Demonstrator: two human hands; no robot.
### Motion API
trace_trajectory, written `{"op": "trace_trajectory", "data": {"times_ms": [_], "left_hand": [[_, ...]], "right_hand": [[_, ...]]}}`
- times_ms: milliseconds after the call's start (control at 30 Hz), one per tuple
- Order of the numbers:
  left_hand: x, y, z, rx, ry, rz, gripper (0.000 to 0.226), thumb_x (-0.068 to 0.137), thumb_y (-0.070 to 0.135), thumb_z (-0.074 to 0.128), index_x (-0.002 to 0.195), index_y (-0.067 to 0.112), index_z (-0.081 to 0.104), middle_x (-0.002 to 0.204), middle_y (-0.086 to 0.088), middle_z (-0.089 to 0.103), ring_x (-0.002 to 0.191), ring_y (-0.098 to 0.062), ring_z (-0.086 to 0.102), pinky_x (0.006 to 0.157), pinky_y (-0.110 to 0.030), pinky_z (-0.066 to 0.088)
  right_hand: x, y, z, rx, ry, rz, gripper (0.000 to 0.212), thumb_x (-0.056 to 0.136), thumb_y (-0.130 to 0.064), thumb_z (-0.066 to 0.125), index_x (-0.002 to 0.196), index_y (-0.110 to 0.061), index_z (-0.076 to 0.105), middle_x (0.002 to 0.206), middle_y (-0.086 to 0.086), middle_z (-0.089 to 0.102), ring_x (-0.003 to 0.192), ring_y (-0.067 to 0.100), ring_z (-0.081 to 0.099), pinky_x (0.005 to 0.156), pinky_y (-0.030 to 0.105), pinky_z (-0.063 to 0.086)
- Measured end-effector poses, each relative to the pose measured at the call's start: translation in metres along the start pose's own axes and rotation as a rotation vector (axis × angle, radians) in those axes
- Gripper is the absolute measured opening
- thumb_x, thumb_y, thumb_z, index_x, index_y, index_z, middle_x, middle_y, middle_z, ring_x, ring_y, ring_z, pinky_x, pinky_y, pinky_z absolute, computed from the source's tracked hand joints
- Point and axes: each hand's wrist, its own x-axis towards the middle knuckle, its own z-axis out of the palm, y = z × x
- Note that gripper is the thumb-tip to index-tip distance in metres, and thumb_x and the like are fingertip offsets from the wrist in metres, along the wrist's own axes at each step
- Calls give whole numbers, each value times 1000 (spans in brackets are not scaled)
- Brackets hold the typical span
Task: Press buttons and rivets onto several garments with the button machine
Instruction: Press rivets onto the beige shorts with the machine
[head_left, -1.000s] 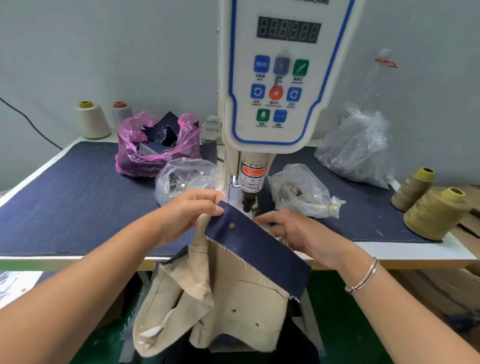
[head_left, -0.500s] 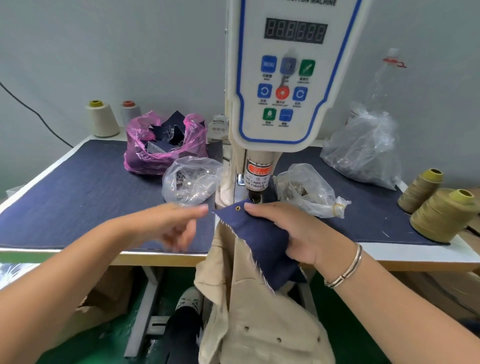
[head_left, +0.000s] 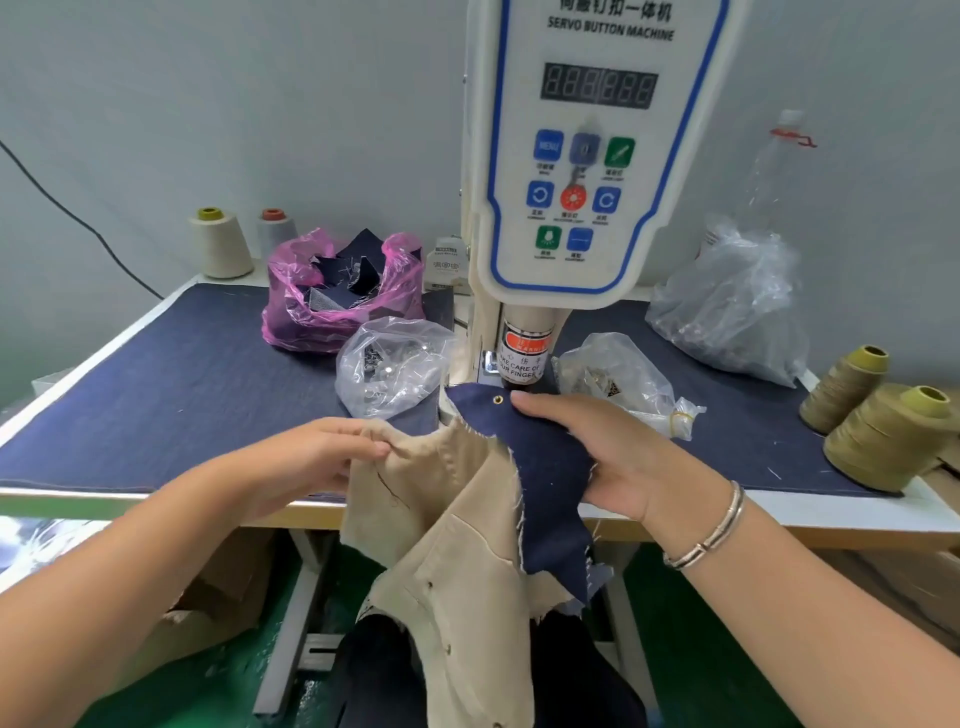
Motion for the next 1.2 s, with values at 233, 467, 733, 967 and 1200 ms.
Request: {"op": "trace_trajectory", "data": {"times_ms": [233, 467, 733, 967, 1200], "left_hand": [[-8, 14, -2, -148, 24, 145, 14, 76, 26, 67, 83, 14, 70, 83, -12, 65, 71, -19, 62, 61, -27, 52], [0, 41, 34, 66, -359, 148, 14, 87, 14, 56, 92, 5, 66, 87, -1, 67, 81, -8, 63, 75, -20, 47], [-2, 61, 20, 199, -345, 171, 11, 94, 9, 57, 103, 7, 62, 94, -1, 67, 87, -13, 62, 76, -21, 51], [32, 51, -28, 149, -163, 144, 13, 94, 6, 57, 104, 12, 63, 90, 1, 70, 86, -13, 63, 79, -24, 51], [94, 57, -116, 644, 822, 182, 19, 88, 19, 63, 107, 16, 62, 111, -5, 68, 101, -22, 62, 90, -32, 47]], "right_hand": [[-11, 9, -31, -327, -52, -15, 19, 92, -13, 55, 102, -8, 70, 83, 12, 68, 69, 21, 64, 61, 27, 50], [-18, 32, -1, -664, -60, -362, 28, 89, -24, 57, 115, -35, 57, 111, -15, 66, 107, 1, 61, 97, 27, 47], [-4, 28, 22, -627, -163, -288, 19, 81, -41, 64, 71, -25, 65, 60, -15, 51, 56, -1, 44, 55, 11, 35], [6, 18, 15, -69, -110, -341, 25, 76, -29, 58, 89, -16, 75, 93, 5, 70, 88, 13, 63, 77, 19, 52], [2, 16, 2, -22, -40, -325, 25, 73, -27, 60, 84, -11, 76, 85, 10, 72, 76, 13, 69, 64, 19, 53]]}}
